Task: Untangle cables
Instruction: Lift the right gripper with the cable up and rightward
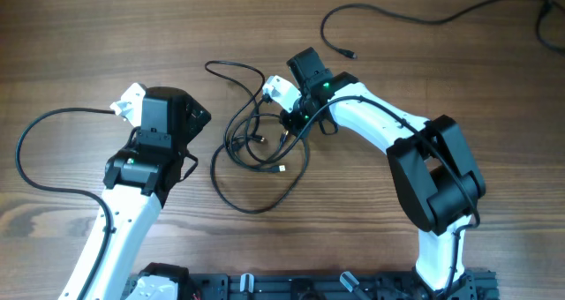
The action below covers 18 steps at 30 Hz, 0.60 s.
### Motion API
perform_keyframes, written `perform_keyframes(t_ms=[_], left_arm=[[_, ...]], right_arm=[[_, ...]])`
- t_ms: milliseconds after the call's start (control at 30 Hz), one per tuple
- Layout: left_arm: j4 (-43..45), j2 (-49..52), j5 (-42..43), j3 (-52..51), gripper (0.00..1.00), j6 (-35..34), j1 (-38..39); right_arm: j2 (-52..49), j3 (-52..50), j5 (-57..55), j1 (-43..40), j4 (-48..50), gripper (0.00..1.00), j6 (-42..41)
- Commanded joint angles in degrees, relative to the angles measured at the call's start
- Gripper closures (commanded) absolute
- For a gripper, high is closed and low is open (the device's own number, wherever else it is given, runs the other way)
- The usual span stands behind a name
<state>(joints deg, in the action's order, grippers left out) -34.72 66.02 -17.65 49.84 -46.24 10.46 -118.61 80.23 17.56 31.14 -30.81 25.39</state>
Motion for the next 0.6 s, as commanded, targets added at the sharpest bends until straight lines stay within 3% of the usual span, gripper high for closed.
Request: perform_keyframes(t_ms=[0,333,567], left_arm=[[0.2,0.31,0.28,-0.02,0.0,-0.52,-0.31],[0.22,0.31,0.24,-0.02,0.0,-0.52,-0.31],[0.22,0.31,0.24,-0.02,0.0,-0.5,-0.31]], right_arm=[[-0.37,-0.42,0.9,-0.07,-0.13,0.96,0.11],[12.11,-0.42,-1.46,-1.22,-1.44,0.96,-0.15],[20.37,-0.42,-15.91,-9.4,-4.92,0.96,-12.44]])
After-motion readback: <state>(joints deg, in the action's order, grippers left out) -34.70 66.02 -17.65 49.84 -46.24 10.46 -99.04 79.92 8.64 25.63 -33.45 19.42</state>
